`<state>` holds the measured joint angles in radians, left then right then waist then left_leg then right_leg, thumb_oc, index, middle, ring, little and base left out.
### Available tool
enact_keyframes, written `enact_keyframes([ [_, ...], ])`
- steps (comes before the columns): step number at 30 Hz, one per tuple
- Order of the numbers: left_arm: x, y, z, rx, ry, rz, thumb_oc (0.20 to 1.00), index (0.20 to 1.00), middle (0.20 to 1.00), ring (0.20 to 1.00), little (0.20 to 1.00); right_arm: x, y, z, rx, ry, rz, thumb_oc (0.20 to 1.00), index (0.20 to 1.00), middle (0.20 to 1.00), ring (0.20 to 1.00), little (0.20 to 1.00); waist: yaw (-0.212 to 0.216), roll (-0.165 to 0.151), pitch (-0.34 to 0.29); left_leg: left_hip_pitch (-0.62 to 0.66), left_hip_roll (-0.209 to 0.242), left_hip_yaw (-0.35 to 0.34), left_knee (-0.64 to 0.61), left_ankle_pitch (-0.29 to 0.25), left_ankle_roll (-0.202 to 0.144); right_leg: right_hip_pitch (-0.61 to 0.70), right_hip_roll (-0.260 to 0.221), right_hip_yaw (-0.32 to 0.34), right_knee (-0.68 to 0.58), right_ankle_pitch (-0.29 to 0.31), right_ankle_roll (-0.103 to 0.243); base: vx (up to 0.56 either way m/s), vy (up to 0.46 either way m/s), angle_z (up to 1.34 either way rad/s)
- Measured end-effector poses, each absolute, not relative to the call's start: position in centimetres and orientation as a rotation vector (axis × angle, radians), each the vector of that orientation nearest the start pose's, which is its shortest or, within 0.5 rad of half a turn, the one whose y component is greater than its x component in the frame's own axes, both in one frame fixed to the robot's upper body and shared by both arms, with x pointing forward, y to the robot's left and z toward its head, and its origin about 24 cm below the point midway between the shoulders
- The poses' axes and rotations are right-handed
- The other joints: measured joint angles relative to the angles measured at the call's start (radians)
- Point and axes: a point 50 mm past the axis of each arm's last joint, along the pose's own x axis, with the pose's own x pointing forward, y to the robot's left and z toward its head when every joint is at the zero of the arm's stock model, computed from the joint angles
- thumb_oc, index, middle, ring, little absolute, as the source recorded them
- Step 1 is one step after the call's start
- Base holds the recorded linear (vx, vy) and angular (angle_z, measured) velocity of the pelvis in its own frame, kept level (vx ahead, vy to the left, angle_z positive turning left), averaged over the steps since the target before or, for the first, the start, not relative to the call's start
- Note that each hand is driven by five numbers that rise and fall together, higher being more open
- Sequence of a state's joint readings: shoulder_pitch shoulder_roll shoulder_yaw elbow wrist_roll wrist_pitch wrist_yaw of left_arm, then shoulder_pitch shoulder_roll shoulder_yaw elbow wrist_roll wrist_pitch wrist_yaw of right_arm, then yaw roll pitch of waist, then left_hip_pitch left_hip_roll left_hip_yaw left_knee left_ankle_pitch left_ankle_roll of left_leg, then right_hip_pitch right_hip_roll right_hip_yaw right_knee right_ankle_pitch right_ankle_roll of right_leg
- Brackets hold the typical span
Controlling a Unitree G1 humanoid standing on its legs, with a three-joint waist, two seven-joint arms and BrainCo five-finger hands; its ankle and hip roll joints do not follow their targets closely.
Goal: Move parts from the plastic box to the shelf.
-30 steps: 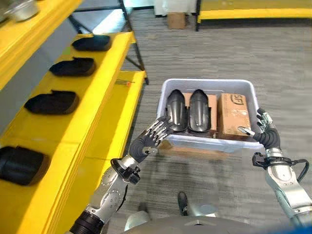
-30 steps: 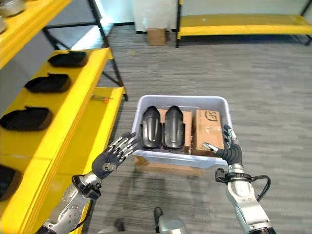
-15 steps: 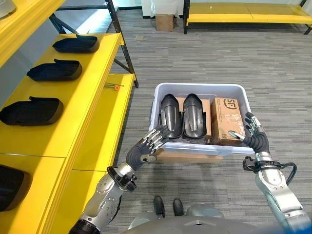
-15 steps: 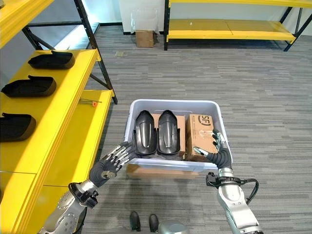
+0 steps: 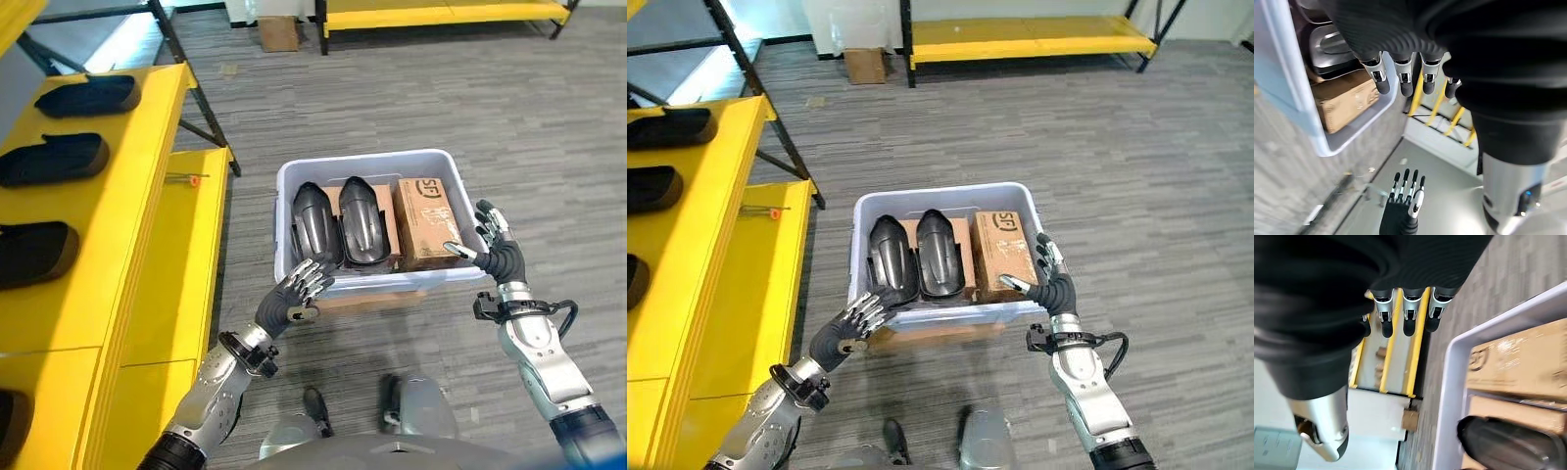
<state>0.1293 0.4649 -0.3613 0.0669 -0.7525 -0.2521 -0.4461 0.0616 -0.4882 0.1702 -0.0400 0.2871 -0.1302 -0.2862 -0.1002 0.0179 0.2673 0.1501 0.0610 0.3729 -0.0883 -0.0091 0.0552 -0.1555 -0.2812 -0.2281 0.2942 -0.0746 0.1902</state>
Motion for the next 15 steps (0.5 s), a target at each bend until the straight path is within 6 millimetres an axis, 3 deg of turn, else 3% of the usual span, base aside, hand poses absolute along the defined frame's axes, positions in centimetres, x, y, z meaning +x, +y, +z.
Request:
enact_keyframes([
  [3,20.4,16.8,0.7,-0.310,0.083,-0.559,1.000,1.000,1.000,1.000,1.000,23.2,-20.8,4.5,-0.157,-0.019,-0.110,1.000,1.000,1.000,1.000,1.000,0.004,-0.047,-0.009,0.044,0.023,0.004,-0.004,0.001,-0.064,0.068,-0.073,0.020,-0.224,0.155,0.056,0.14,-0.344,0.00],
  [5,19.7,17.7,0.0,-0.290,0.118,-0.523,1.000,1.000,1.000,1.000,1.000,22.8,-20.0,3.9,-0.142,0.003,-0.087,1.000,1.000,1.000,1.000,1.000,0.009,-0.090,-0.027,0.061,0.046,0.000,-0.006,0.002,-0.125,0.096,-0.097,0.018,-0.273,0.240,0.032,0.13,-0.321,0.07],
  [6,18.8,18.4,-0.6,-0.250,0.154,-0.511,1.000,1.000,1.000,1.000,1.000,22.3,-19.6,3.0,-0.111,0.032,-0.097,1.000,1.000,1.000,1.000,1.000,0.015,-0.125,-0.043,0.075,0.062,-0.013,-0.009,0.004,-0.179,0.126,-0.095,0.014,-0.283,0.231,0.020,0.15,-0.448,0.06],
  [7,18.2,17.9,-1.4,-0.283,0.180,-0.479,1.000,1.000,1.000,1.000,1.000,22.4,-19.9,2.8,-0.121,0.049,-0.110,1.000,1.000,1.000,1.000,1.000,0.021,-0.071,-0.041,0.081,0.121,-0.007,-0.007,0.001,-0.194,0.128,-0.032,-0.012,-0.269,0.234,0.013,0.13,-0.412,0.03],
  [8,17.7,17.5,-1.6,-0.300,0.185,-0.486,1.000,1.000,1.000,1.000,1.000,22.4,-20.1,2.8,-0.130,0.046,-0.118,1.000,1.000,1.000,1.000,1.000,0.013,-0.051,-0.038,0.075,0.160,-0.006,0.003,0.005,-0.194,0.132,0.003,-0.027,-0.265,0.207,-0.016,0.16,-0.336,-0.04],
  [11,17.3,16.4,-1.1,-0.333,0.156,-0.494,1.000,1.000,1.000,1.000,1.000,22.1,-22.1,3.0,-0.219,0.068,-0.132,1.000,1.000,1.000,1.000,1.000,0.007,0.016,-0.028,0.069,0.211,-0.003,0.026,0.032,-0.185,0.155,0.062,-0.044,-0.265,0.181,-0.033,0.17,-0.372,0.16],
  [15,17.7,16.7,-0.1,-0.331,0.107,-0.476,1.000,1.000,1.000,1.000,1.000,21.2,-23.8,3.2,-0.276,0.088,-0.157,1.000,1.000,1.000,1.000,1.000,0.005,0.023,-0.031,0.033,0.219,-0.049,0.063,0.035,-0.188,0.180,0.063,-0.074,-0.285,0.163,-0.029,0.14,-0.314,0.28],
])
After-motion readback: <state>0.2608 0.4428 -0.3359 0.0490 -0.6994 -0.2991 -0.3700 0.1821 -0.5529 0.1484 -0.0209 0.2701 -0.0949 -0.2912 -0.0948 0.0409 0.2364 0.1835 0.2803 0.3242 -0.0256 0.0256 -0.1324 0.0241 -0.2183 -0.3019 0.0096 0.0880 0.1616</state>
